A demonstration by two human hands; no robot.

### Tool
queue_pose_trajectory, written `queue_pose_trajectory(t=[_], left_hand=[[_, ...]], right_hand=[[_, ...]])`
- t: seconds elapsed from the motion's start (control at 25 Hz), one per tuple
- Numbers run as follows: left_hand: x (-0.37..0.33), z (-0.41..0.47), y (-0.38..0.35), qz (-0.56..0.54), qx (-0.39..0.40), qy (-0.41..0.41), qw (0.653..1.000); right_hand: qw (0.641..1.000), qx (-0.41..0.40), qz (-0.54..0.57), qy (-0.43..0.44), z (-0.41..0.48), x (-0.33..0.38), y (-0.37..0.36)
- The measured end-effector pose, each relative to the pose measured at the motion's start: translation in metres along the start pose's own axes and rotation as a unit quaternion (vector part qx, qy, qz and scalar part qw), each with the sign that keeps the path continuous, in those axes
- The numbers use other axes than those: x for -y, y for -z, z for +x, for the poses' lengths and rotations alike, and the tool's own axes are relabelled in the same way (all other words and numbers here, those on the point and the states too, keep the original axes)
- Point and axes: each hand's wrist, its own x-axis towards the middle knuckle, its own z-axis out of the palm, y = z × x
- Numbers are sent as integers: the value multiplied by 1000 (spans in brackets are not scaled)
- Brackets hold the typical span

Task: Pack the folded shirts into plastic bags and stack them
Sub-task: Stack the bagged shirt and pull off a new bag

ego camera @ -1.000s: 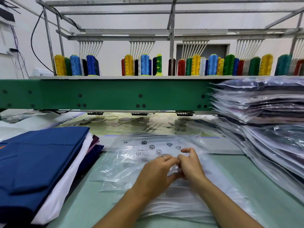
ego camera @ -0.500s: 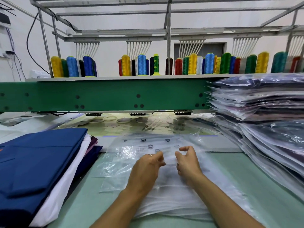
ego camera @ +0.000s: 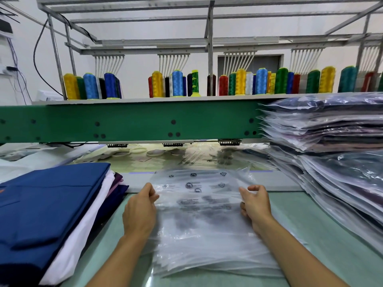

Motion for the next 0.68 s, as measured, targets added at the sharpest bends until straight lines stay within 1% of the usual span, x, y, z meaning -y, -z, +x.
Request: queue_pose_trajectory(t=[0.24,0.28,0.36,0.48,0.52,0.56,0.64,0.68], left_hand=[[6,5,5,-21,-21,17,999],[6,5,6,-15,-20,17,1000],[6,5,6,21,-14,-18,1000],[3,5,5,102,50,-126,986],[1,4,2,103,62,-145,982],[-1,4,-1,90,64,-153,982],[-3,4,-1,86,73,-137,984],[-3,3,0,91,76,-126,985]], right_hand=[[995,-90,12,33,7,4,8],[995,-93,10,35,7,3,9],[995,-90,6,39,6,2,11],[997,-73,-2,38,3,3,11],[997,-67,-6,37,2,3,11],[997,-61,-10,37,2,3,11],[997,-53,-27,42,-1,5,10],[995,-56,-58,56,-2,5,10]])
